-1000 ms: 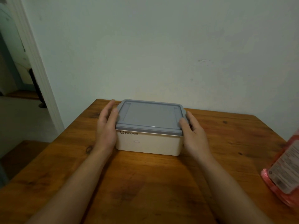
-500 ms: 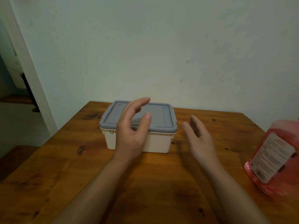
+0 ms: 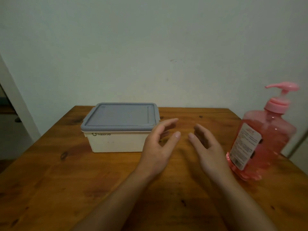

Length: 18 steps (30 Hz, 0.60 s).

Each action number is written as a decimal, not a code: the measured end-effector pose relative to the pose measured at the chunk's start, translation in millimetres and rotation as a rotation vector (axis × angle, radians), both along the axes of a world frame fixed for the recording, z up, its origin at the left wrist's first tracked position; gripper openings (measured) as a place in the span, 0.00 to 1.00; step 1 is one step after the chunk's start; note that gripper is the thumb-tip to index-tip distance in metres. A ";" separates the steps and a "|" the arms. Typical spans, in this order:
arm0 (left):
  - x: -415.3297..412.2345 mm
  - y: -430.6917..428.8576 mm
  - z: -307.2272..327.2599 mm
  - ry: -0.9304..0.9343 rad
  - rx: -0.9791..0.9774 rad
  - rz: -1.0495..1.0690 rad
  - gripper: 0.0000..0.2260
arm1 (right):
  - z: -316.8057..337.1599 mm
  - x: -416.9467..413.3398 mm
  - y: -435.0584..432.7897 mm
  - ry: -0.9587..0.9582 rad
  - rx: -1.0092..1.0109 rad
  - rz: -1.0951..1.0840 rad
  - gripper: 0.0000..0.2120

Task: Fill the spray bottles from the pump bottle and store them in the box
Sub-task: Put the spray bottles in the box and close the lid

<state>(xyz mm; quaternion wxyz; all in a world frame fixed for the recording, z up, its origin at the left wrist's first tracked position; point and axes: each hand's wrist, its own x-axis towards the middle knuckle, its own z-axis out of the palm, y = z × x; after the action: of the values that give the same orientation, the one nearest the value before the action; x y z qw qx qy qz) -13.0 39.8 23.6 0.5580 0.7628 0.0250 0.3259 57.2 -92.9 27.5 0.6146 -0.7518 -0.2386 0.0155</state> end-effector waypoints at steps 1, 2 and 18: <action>1.7 -3.5 -0.3 0.007 0.004 -0.003 0.15 | -1.1 -0.2 -5.5 0.004 -0.001 -0.005 0.25; 3.9 -7.8 -0.6 0.010 0.004 -0.010 0.15 | -1.8 -0.9 -11.4 0.003 -0.003 -0.015 0.25; 30.0 -69.7 -5.2 0.040 -0.011 -0.159 0.16 | -13.9 -0.2 -81.4 0.043 0.107 -0.147 0.17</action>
<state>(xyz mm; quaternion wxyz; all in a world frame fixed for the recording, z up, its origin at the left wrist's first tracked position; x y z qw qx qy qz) 17.0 -29.9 18.4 0.5855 0.7657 -0.0228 0.2652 57.1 -174.3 13.6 0.6582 -0.7329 -0.1699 -0.0264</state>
